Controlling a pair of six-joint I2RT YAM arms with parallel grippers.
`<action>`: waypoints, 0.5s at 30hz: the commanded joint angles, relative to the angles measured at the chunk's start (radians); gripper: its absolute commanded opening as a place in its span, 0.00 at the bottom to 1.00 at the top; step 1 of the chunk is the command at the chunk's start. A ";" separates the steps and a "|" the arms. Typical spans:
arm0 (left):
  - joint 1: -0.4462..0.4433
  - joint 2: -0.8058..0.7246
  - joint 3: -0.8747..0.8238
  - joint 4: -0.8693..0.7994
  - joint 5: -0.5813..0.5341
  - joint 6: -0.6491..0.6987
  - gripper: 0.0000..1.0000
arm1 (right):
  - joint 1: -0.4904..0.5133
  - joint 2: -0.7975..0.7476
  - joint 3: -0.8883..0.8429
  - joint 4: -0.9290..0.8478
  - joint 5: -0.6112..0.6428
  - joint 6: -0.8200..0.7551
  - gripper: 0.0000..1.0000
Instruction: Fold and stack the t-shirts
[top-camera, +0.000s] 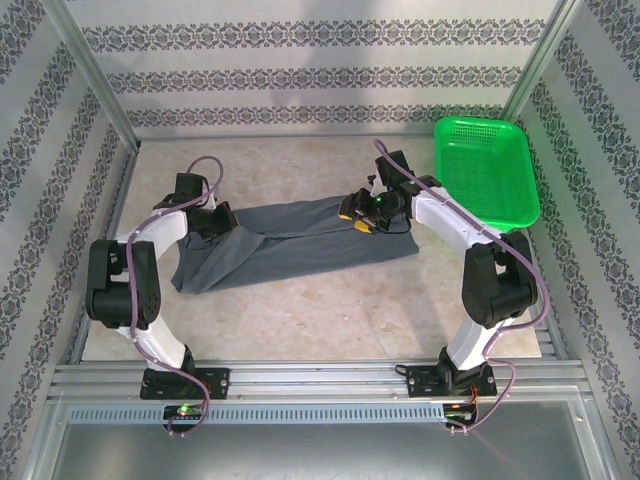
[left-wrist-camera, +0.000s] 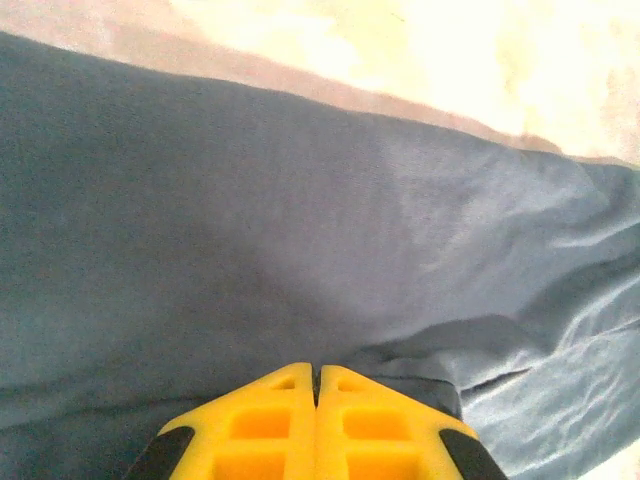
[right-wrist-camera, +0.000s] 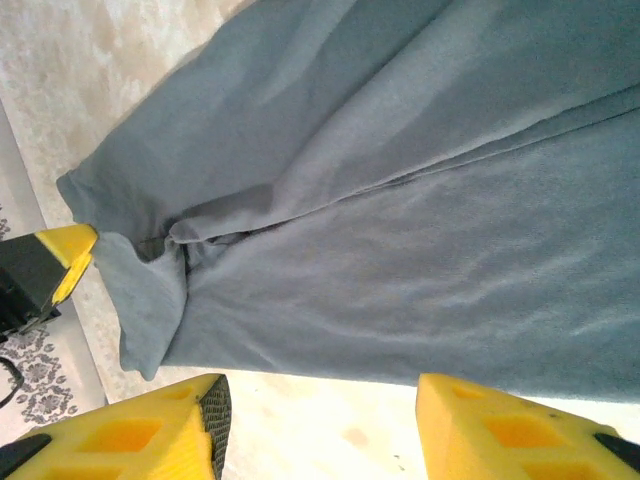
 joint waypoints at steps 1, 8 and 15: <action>-0.019 -0.045 -0.023 -0.060 0.028 -0.019 0.00 | 0.001 -0.038 -0.007 0.001 -0.003 0.011 0.53; -0.103 -0.137 -0.084 -0.110 0.075 -0.121 0.00 | -0.013 -0.046 -0.017 -0.001 0.004 0.014 0.53; -0.238 -0.161 -0.172 -0.078 0.045 -0.298 0.07 | -0.020 -0.037 -0.036 0.005 -0.003 0.025 0.52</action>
